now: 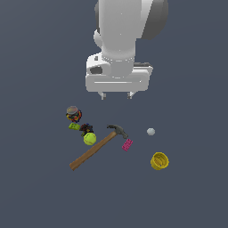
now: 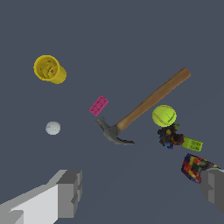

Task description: Pick up a designated object from a clutter of objects.

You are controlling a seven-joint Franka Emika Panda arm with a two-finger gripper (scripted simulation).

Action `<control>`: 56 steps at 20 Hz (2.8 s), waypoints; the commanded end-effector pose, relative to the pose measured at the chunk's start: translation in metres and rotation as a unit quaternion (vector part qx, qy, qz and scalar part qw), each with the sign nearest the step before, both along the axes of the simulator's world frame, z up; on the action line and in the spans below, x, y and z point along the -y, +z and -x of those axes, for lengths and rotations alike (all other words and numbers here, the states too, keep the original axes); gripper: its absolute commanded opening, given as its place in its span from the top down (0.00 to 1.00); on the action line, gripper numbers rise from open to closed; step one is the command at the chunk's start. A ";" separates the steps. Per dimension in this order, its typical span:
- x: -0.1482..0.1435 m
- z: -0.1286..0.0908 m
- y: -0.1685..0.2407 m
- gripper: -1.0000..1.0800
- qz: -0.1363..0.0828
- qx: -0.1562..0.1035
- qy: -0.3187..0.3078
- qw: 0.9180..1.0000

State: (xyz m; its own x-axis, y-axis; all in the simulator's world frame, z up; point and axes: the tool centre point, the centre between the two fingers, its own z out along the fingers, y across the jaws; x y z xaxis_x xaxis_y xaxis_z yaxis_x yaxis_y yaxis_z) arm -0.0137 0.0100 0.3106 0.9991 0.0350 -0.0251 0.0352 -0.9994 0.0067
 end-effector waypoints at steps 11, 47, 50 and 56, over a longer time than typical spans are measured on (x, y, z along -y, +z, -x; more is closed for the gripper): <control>-0.004 -0.005 0.015 0.04 0.005 0.015 0.023 1.000; -0.180 0.004 -0.211 0.04 0.001 0.012 0.220 0.975; -0.192 0.011 -0.226 0.04 -0.003 0.012 0.234 0.972; -0.203 0.018 -0.239 0.04 -0.007 0.011 0.246 0.969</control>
